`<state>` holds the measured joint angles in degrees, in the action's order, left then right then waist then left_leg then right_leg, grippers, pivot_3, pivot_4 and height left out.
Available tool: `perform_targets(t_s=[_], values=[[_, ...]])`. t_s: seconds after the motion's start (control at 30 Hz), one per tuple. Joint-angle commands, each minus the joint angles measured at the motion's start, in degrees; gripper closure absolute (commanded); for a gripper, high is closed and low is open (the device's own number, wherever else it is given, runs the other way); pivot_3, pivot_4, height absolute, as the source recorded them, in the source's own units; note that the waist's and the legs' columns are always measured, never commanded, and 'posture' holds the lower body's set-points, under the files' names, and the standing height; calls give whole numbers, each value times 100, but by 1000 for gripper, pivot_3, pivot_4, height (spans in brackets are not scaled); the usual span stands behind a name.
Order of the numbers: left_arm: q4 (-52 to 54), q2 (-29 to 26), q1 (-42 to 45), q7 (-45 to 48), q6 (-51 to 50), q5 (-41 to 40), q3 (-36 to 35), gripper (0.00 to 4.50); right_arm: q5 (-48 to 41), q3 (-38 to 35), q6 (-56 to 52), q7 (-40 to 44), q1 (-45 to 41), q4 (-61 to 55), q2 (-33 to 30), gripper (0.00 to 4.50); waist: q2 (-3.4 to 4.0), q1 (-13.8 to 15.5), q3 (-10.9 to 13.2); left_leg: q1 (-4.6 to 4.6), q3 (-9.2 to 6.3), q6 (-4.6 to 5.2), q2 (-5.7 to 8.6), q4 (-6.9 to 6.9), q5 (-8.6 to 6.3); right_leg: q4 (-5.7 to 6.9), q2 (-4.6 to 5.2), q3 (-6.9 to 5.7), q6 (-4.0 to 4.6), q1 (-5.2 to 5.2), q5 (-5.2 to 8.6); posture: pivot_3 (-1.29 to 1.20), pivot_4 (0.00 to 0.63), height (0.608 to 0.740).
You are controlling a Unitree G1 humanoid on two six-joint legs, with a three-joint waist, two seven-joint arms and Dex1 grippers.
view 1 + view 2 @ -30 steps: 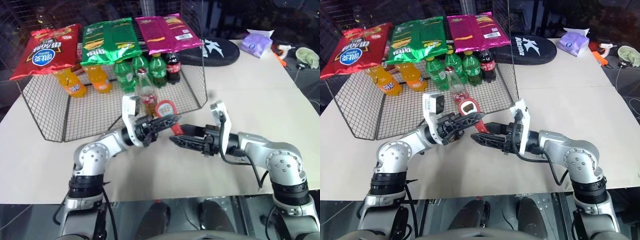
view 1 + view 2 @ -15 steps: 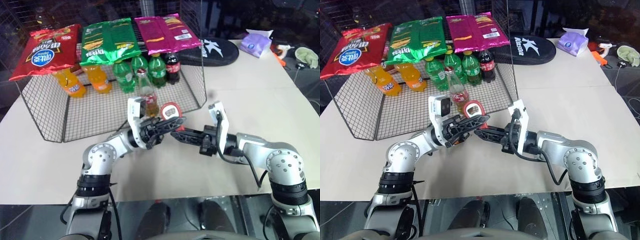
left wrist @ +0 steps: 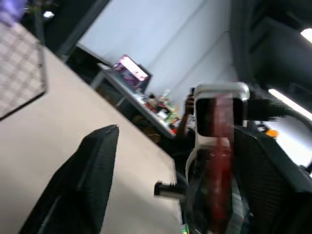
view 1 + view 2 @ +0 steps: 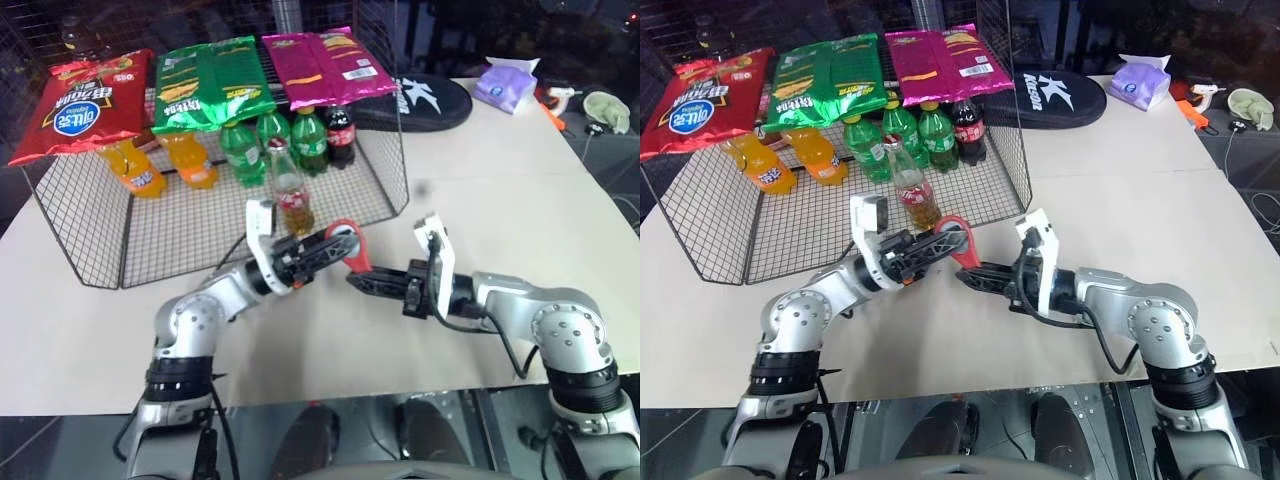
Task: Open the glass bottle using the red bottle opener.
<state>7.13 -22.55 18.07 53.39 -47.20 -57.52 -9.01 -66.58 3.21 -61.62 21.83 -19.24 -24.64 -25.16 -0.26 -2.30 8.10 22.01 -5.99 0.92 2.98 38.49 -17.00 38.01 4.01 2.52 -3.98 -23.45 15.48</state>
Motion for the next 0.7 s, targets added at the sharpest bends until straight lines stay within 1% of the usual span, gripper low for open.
perform_targets(t_s=[0.03, 0.1, 0.17, 0.23, 0.3, 0.37, 0.47, 0.6, 0.7], values=[[726, -224, -363, -36, 19, -197, -247, 1109, 354, -434, 443, 181, 242, 15, -199, 4500, 0, 3, 0, 0, 0, 0, 0, 0, 0, 0, 0, 1, 0, 0, 0, 0, 150, 740], [969, -340, -638, -192, 11, -161, -323, 1109, 730, -621, 790, 147, 377, 94, -264, 4500, 0, 5, 0, -1, 1, 0, 0, -1, 0, 1, 1, 2, 0, 0, 0, 0, 150, 740], [1154, -358, -861, -523, 303, 148, -445, 1109, 1561, -709, 1476, -10, 450, 257, -319, 4500, 0, 10, 0, -3, 2, 0, -1, -2, 0, 2, 1, 4, 0, 0, 0, 0, 150, 740], [1247, -296, -959, -772, 606, 380, -522, 1109, 2161, -705, 1981, -26, 487, 371, -353, 4500, 0, 24, 0, -5, 4, 0, -2, -2, 0, 3, 0, 5, 0, 1, 0, 0, 150, 740], [1299, -126, -1024, -1069, 1293, 997, -492, 1109, 2713, -636, 2394, -82, 501, 436, -357, 4500, 0, 40, 0, -4, 5, 0, -2, -2, 0, 3, -1, 4, 0, 0, 0, 0, 150, 740], [1185, 108, -1033, -1467, 2046, 1717, -418, 1109, 3572, -362, 2989, -233, 447, 532, -385, 4500, 0, 54, 0, -4, 7, -1, -1, -3, 0, 2, -1, 5, 0, 0, 0, 0, 150, 740], [921, 425, -843, -1997, 2734, 2385, -365, 1109, 4515, -84, 3915, -328, 380, 753, -253, 4500, 0, 61, 0, -5, 15, -1, 0, -3, 0, 1, 0, 10, 0, 0, 0, 0, 150, 740], [576, 574, -444, -2300, 3371, 3004, -268, 1109, 5201, -9, 4462, -530, 357, 1005, -32, 4500, 0, 94, 0, -4, 15, -2, -1, -3, 1, 2, -2, 10, -1, -2, 0, 0, 150, 740], [190, 608, -118, -2439, 3824, 3408, -168, 1109, 5378, 2, 4613, -498, 371, 1111, 106, 4500, -1, 139, 0, -4, 17, -1, 2, -3, 1, 1, -1, 11, -1, -1, 0, 0, 150, 740]])
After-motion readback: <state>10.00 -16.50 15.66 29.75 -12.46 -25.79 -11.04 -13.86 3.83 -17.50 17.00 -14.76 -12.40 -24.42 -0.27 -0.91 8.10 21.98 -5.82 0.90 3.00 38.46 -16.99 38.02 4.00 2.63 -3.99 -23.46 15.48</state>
